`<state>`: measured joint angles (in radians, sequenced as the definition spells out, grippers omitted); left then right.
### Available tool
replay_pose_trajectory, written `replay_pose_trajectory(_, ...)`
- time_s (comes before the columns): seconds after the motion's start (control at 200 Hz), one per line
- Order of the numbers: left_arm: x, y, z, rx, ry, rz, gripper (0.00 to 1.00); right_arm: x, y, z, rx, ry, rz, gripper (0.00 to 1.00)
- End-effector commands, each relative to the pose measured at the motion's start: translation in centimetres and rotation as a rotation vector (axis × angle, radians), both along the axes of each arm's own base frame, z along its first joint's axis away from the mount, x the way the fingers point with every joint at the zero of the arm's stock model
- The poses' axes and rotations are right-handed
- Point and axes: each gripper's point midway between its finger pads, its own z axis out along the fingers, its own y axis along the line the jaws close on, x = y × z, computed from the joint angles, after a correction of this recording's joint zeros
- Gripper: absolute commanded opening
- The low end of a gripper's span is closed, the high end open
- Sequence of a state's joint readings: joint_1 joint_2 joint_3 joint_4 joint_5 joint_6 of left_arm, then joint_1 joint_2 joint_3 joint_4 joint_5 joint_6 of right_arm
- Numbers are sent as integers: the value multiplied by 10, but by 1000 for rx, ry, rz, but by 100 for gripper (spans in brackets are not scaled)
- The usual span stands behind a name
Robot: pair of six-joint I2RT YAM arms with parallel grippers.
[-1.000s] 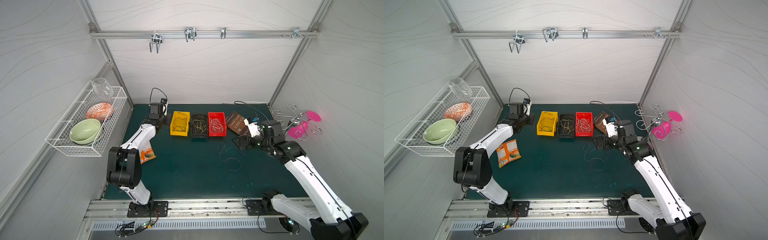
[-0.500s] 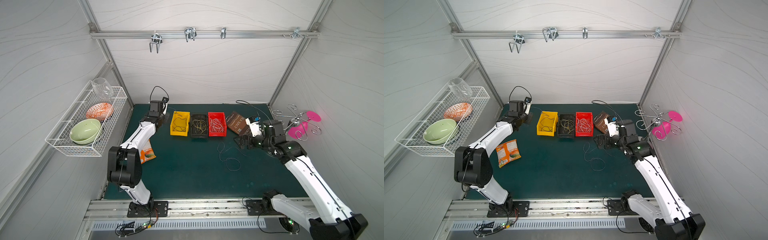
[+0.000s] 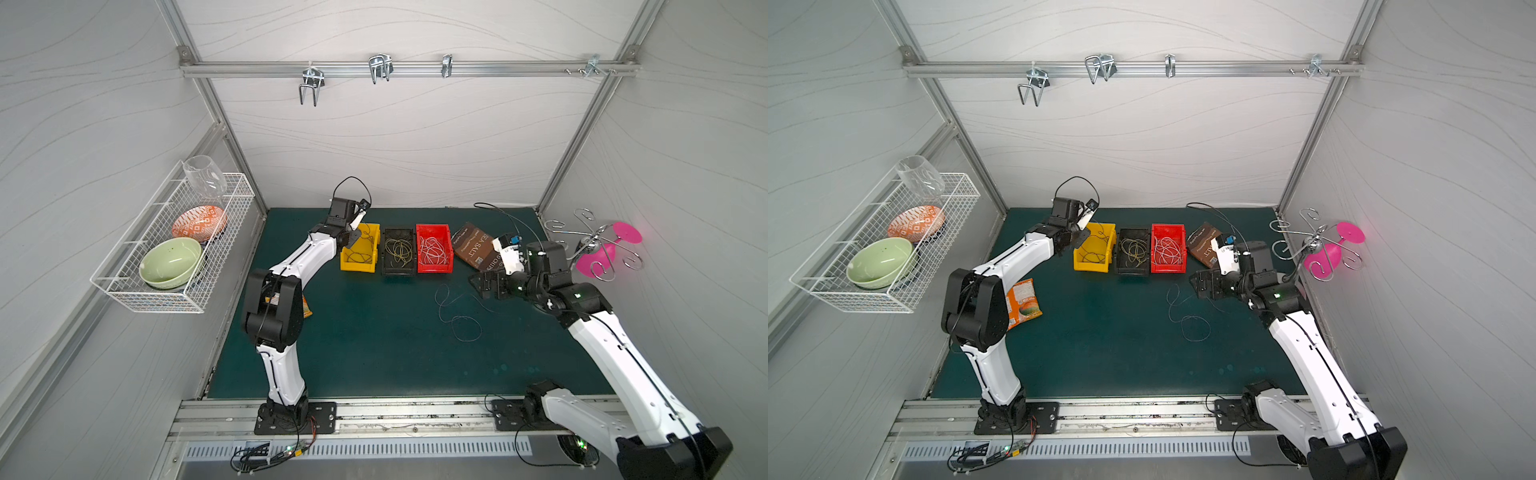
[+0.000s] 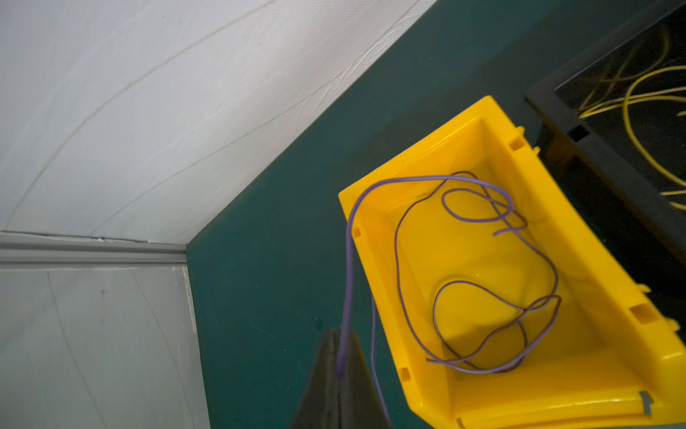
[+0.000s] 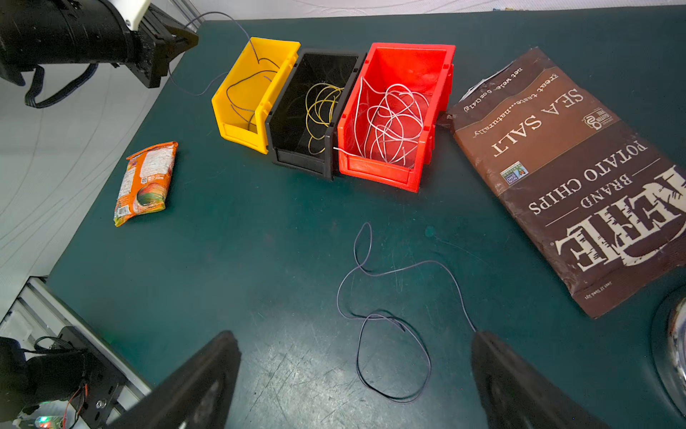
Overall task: Untangle and sort cables by color
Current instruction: Place the cable in the bin.
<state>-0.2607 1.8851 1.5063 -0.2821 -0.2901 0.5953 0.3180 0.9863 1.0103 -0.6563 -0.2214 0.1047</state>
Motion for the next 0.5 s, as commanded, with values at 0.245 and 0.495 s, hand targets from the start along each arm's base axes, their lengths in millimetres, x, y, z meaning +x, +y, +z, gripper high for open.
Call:
replay_pose_trajectory(0.245,24,-20,27,152,-77,-84,0,4,2,-1,31,-9,10,99)
replay_pose_trajectory(0.495,25,-31,39,116,-104,-110,0,6,2,-3,40,-3,11,99)
